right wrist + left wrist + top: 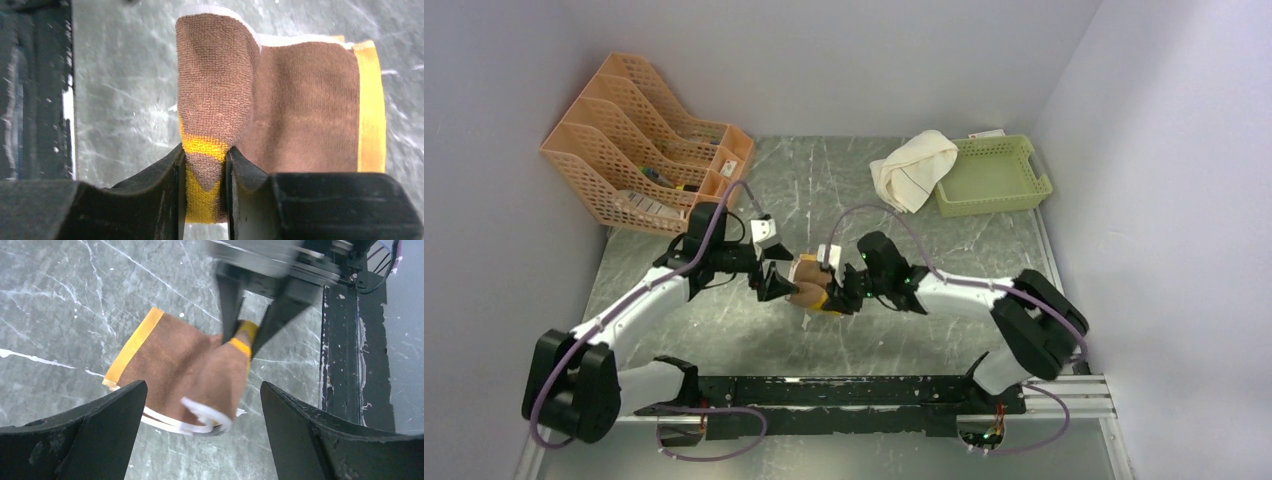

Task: Roll the towels
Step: Roll the towel at the center of the board.

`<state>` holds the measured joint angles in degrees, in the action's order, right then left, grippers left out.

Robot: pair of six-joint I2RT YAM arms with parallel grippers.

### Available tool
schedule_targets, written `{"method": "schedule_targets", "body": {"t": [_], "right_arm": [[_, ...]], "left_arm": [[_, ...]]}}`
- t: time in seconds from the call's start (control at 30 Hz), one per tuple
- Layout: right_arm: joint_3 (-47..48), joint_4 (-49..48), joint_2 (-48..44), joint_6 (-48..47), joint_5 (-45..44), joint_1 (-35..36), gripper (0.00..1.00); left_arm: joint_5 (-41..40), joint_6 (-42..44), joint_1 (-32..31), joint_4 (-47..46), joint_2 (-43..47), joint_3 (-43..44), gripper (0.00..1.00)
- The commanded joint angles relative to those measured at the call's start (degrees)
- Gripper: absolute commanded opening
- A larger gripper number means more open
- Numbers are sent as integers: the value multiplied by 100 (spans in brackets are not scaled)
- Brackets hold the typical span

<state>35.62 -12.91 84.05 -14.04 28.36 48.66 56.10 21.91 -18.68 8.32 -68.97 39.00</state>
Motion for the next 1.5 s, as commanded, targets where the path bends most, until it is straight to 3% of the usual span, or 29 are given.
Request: {"method": "schedule_targets", "body": {"t": [0.0,0.13,0.23,0.37,0.6,0.77,0.93,1.2,1.23,1.37,1.47], "right_arm": [[1013,1123,1049,227,2194,-570,29],[2228,2597,2297,-184,2896,-694,32],[2715,3013,2789,-355,3129,-699,35],[2842,3004,2930,-258,3389,-886,37],[3163,3780,3017,-648,3862,-1566,40],[3506,4394,3342,-1113,4196,-1658,41],[3647,4605,3511,-1317,4348,-1658,42],[3781,4889,3467,-1592,4494,-1684,43],[3792,4933,3446,-1621,4513,-1685,43],[3818,4977,3363,-1678,4518,-1694,44],[3582,4411,3122,-1265,4303,-1727,48]], "left_arm": [[34,206,26,-606,525,-289,96],[-79,294,-181,-598,564,-331,96],[-700,732,-707,-217,364,-212,96],[-1224,1151,-1163,251,-34,-23,96],[-1503,1157,-1371,-161,229,-373,96],[-1795,1171,-1621,-402,10,-427,96],[-2519,1445,-2181,-295,-467,-373,96],[-3344,1577,-2423,-231,-1184,-192,96],[-3414,1591,-2436,-247,-1262,-191,99],[-3482,1618,-2445,-296,-1439,-147,94],[-3399,1719,-2448,-279,-1537,-64,91]]}}
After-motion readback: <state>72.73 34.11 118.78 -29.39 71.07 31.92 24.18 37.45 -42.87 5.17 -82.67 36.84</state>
